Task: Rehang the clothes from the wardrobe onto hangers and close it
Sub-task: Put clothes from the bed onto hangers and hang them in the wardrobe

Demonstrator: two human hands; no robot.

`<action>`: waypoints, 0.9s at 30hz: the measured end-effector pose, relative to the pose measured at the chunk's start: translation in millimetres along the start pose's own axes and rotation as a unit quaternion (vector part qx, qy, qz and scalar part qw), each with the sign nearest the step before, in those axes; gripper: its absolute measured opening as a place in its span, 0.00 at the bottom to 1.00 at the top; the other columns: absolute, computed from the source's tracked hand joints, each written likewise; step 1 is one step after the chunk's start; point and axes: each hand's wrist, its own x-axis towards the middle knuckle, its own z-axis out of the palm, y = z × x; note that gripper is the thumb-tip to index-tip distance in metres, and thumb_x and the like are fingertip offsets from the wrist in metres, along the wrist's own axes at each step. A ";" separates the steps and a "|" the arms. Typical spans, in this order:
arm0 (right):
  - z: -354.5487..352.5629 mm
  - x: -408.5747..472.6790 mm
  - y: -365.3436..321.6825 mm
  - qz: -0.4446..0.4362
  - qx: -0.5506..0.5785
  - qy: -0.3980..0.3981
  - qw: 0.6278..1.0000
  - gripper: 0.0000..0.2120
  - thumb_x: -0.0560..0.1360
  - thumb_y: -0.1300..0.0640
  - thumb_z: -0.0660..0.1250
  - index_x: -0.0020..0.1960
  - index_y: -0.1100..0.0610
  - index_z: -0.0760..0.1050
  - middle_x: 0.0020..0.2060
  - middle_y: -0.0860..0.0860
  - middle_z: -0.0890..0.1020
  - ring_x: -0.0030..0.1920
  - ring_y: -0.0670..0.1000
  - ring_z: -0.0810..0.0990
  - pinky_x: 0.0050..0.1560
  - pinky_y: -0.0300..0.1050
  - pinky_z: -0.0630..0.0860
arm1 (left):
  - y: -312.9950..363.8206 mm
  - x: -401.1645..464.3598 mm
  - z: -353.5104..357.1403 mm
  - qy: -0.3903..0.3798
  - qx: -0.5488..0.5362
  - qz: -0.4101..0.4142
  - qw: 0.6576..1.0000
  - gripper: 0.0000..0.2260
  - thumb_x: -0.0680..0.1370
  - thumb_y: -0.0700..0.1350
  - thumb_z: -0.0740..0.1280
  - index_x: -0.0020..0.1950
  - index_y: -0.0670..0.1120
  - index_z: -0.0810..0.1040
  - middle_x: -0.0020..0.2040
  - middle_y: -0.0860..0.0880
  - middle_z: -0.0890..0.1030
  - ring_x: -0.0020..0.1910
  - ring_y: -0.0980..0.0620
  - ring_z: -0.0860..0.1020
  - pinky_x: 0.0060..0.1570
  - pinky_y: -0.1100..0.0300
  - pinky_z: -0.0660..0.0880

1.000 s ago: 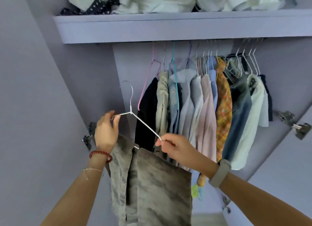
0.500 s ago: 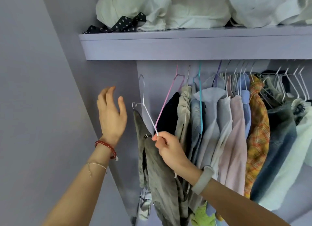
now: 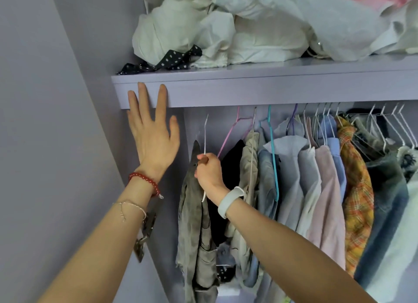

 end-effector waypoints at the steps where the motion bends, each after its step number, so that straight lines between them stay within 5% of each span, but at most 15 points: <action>1: -6.0 0.3 6.5 0.005 -0.008 0.019 1.000 0.11 0.74 0.66 0.52 0.48 0.55 0.70 0.44 0.55 0.75 0.47 0.58 0.78 0.53 0.52 0.75 | -1.8 -0.1 0.2 -0.002 0.004 0.002 1.000 0.25 0.78 0.42 0.57 0.75 0.47 0.57 0.75 0.37 0.51 0.74 0.35 0.48 0.71 0.40 0.49; 5: -31.5 -9.2 36.1 0.011 -0.033 0.121 0.992 0.11 0.76 0.65 0.52 0.49 0.57 0.72 0.43 0.59 0.78 0.48 0.62 0.79 0.52 0.57 0.75 | -6.7 -1.3 2.8 0.005 0.008 0.005 1.000 0.25 0.78 0.43 0.57 0.75 0.48 0.57 0.76 0.39 0.51 0.74 0.37 0.48 0.70 0.39 0.45; 9: -43.7 -19.7 50.1 -0.018 -0.043 0.188 0.981 0.11 0.76 0.67 0.53 0.49 0.60 0.73 0.39 0.58 0.78 0.41 0.58 0.77 0.42 0.49 0.73 | -3.3 -1.4 6.5 0.020 -0.009 -0.001 1.000 0.25 0.78 0.42 0.58 0.75 0.47 0.57 0.75 0.37 0.52 0.74 0.36 0.48 0.70 0.39 0.45; 13: -34.4 -32.3 54.8 -0.052 -0.082 0.126 0.987 0.12 0.75 0.69 0.54 0.50 0.63 0.75 0.38 0.56 0.77 0.41 0.55 0.75 0.39 0.41 0.67 | -3.1 -0.7 8.2 0.027 -0.022 -0.004 0.999 0.25 0.78 0.42 0.58 0.75 0.48 0.58 0.75 0.37 0.52 0.74 0.36 0.48 0.71 0.38 0.46; 18: 9.5 -43.6 54.1 -0.061 -0.106 0.051 0.991 0.11 0.76 0.66 0.54 0.50 0.60 0.74 0.39 0.58 0.77 0.43 0.60 0.77 0.45 0.46 0.72 | -6.0 -0.9 7.5 0.029 -0.018 0.001 0.999 0.24 0.78 0.42 0.58 0.74 0.48 0.59 0.75 0.38 0.54 0.74 0.37 0.50 0.71 0.38 0.49; 27: 46.9 -17.8 5.1 -0.066 -0.047 0.052 0.995 0.12 0.75 0.66 0.52 0.51 0.57 0.73 0.39 0.51 0.75 0.42 0.53 0.74 0.43 0.44 0.71 | -11.0 1.0 5.1 0.045 -0.012 0.004 0.999 0.21 0.78 0.44 0.58 0.72 0.51 0.64 0.74 0.41 0.59 0.74 0.39 0.55 0.69 0.39 0.56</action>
